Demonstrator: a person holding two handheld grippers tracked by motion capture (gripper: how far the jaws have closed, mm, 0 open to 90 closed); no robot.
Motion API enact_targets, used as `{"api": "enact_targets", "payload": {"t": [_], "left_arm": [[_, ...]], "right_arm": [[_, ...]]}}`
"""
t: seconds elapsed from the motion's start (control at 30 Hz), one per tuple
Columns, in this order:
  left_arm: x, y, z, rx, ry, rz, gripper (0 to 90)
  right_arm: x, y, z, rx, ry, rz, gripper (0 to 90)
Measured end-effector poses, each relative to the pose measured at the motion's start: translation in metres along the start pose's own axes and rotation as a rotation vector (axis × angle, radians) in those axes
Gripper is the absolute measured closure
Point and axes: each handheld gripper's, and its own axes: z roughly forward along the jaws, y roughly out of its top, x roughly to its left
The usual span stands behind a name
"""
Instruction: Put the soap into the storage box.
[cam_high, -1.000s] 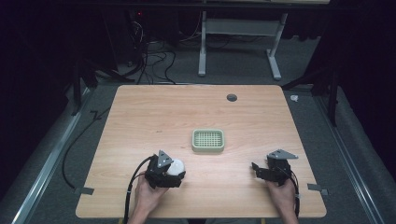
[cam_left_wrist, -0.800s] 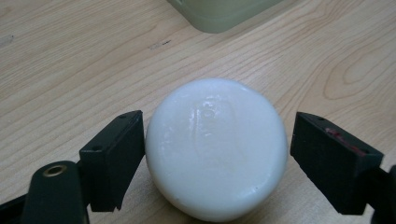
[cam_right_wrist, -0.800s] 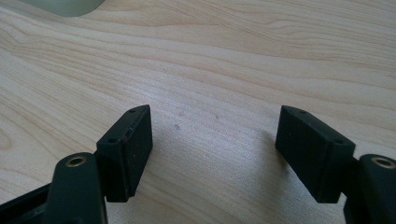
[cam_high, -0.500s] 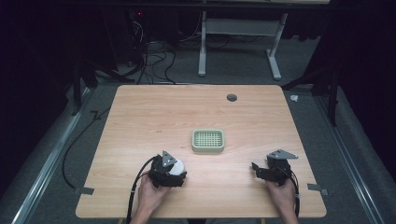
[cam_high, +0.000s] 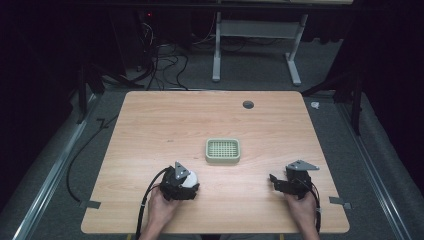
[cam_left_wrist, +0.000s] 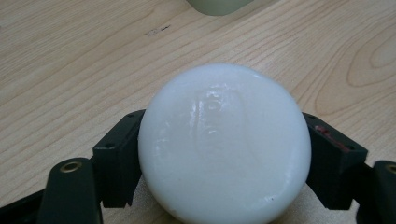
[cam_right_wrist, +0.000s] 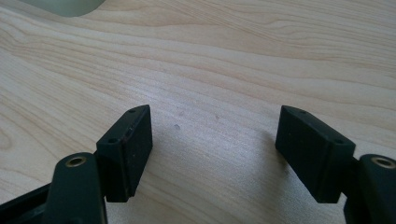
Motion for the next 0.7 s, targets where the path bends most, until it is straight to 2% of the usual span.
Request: {"api": "enact_targets", "payload": {"t": [0.37,0.7], "left_arm": [[0.002,0.0,-0.003,0.008,0.003,0.005,24.6],[0.004,0.004,-0.014,-0.01,-0.011,-0.001,24.7]], "right_arm": [[0.0,0.0,0.0,0.0,-0.001,0.001,28.0],[0.0,0.0,0.0,-0.001,-0.002,-0.002,28.0]]}}
